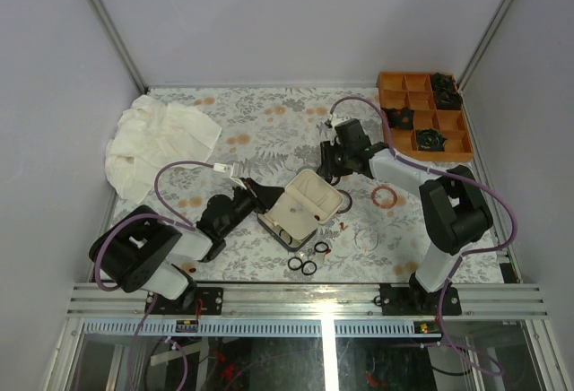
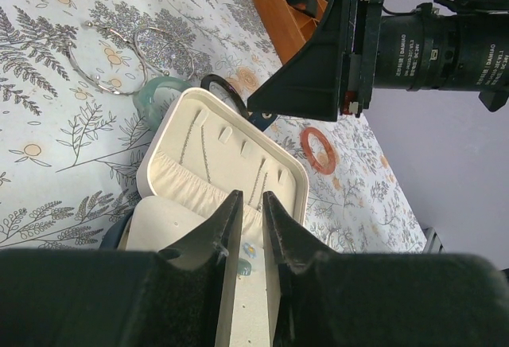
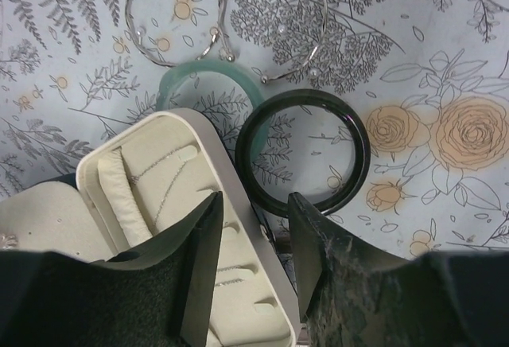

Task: Organize the mixed jewelry
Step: Pick up the jewelry from the center of the board.

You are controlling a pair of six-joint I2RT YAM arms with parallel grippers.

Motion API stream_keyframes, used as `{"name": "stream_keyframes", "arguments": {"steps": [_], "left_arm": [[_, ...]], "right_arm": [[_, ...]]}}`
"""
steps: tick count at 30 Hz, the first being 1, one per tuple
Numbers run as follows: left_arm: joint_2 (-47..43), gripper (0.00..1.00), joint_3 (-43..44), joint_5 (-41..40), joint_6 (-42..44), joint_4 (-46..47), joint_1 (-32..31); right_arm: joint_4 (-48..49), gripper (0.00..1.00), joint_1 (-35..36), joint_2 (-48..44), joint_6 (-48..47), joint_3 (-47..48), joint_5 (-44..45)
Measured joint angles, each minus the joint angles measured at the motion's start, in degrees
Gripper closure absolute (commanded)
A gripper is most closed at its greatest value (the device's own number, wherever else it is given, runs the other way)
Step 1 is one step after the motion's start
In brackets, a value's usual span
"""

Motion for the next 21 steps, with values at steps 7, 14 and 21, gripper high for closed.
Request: {"name": "stream_keyframes", "arguments": {"steps": [7, 14, 21], "left_arm": [[0.0, 0.85, 0.0, 0.0, 0.0, 0.0, 0.0], [0.0, 0.86, 0.0, 0.0, 0.0, 0.0, 0.0], [0.0, 0.86, -0.4, 0.0, 0.0, 0.1, 0.0]], "right_arm": [[-0.3, 0.64, 0.0, -1.5, -0.1, -2.7, 0.4], [-0.3, 1.00, 0.0, -4.2, -0.4, -4.4, 0.5], [0.0, 1.00, 0.0, -4.7, -0.6, -4.4, 0.0]]}}
